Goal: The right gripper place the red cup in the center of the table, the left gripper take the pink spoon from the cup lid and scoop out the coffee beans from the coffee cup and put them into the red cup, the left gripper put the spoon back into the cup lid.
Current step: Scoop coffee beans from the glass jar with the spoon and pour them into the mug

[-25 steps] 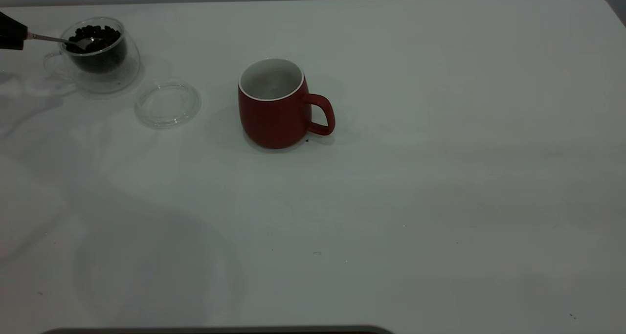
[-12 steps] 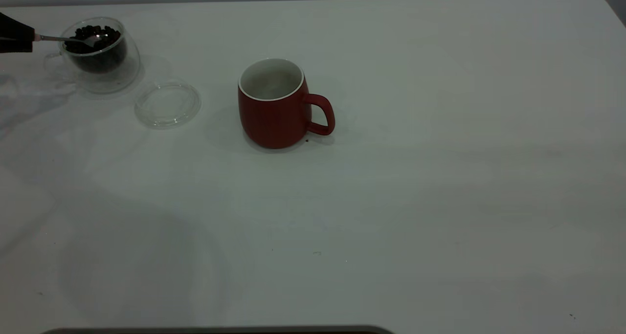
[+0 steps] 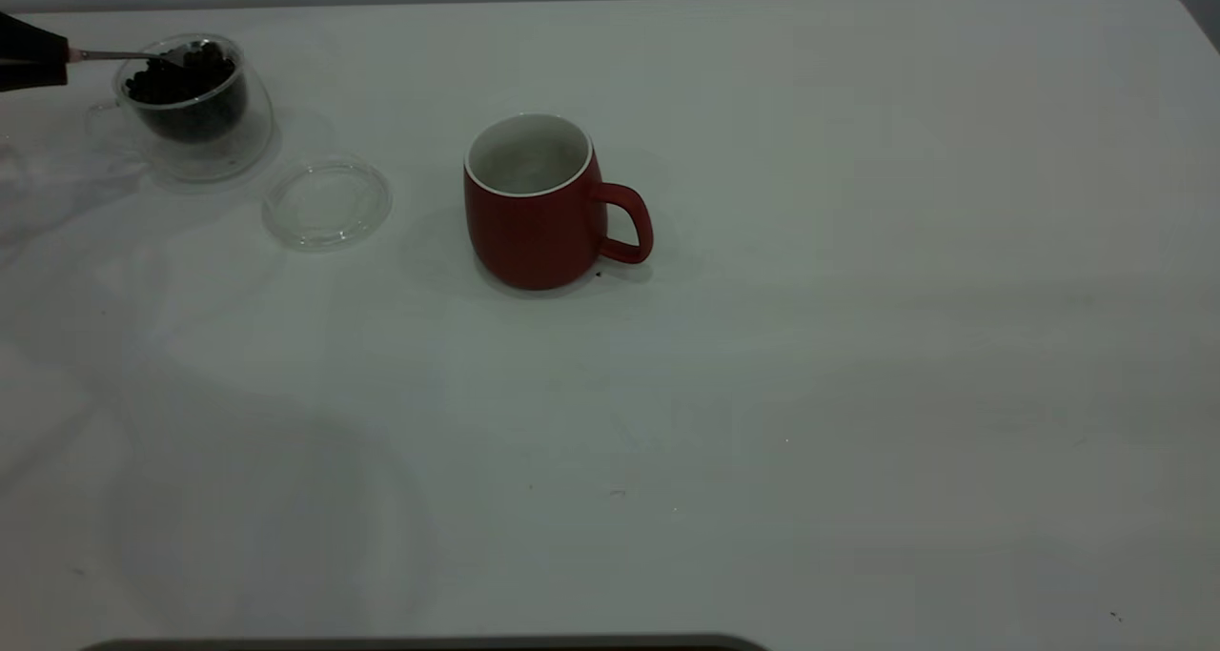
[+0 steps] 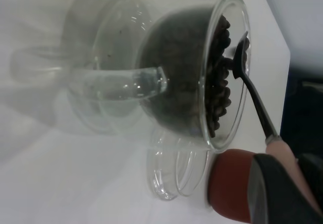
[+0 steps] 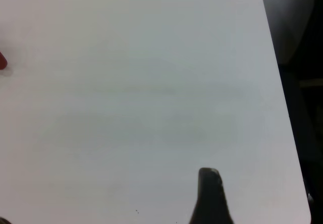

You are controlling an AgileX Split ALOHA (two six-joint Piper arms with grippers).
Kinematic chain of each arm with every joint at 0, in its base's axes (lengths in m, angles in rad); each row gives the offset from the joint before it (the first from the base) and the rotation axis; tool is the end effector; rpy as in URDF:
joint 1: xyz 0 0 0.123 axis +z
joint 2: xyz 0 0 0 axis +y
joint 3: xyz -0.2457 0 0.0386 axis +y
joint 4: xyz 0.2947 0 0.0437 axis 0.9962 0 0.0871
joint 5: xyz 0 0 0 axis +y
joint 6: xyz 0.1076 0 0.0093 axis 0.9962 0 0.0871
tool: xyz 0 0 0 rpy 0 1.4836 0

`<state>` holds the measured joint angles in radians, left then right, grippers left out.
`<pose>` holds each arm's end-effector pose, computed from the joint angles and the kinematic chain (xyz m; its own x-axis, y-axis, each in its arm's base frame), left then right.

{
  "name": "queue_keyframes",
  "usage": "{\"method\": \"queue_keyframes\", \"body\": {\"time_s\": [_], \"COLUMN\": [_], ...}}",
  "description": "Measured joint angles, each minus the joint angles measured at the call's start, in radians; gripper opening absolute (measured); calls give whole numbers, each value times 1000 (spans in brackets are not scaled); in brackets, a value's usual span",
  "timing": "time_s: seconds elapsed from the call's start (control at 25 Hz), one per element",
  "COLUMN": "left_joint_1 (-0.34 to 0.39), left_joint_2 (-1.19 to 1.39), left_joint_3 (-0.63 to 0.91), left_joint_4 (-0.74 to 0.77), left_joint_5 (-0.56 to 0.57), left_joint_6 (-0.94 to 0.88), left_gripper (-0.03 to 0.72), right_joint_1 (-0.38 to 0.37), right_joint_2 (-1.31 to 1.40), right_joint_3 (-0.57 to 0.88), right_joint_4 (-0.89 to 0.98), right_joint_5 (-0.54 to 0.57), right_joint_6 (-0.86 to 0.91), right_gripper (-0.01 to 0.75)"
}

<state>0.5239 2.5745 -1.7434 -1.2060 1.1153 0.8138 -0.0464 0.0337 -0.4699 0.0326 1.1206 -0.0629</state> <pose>0.4526 0.1568 -0.0234 -0.8428 -0.5134 -0.1614 -0.1654 0.5324 -0.8302 0.0937 -0.0012 0.2732 -0.5620 -0.0226 -0.8269 -0.0052 0.9997 -0.0238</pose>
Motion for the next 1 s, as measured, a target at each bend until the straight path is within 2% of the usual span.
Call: {"method": "queue_keyframes", "body": {"time_s": [0.28, 0.64, 1.0], "left_joint_1": [7, 76, 80], "left_joint_2": [0, 0, 0], "left_joint_3": [0, 0, 0], "left_joint_4": [-1, 0, 20], "left_joint_5": [7, 40, 43], "left_joint_6": [2, 21, 21], "left_gripper": [113, 113, 113], "right_joint_1": [0, 0, 0], "right_joint_2": [0, 0, 0], "right_joint_3": [0, 0, 0], "right_joint_4": [0, 0, 0], "right_joint_5": [0, 0, 0], "right_joint_6": [0, 0, 0], "right_gripper": [587, 587, 587]}}
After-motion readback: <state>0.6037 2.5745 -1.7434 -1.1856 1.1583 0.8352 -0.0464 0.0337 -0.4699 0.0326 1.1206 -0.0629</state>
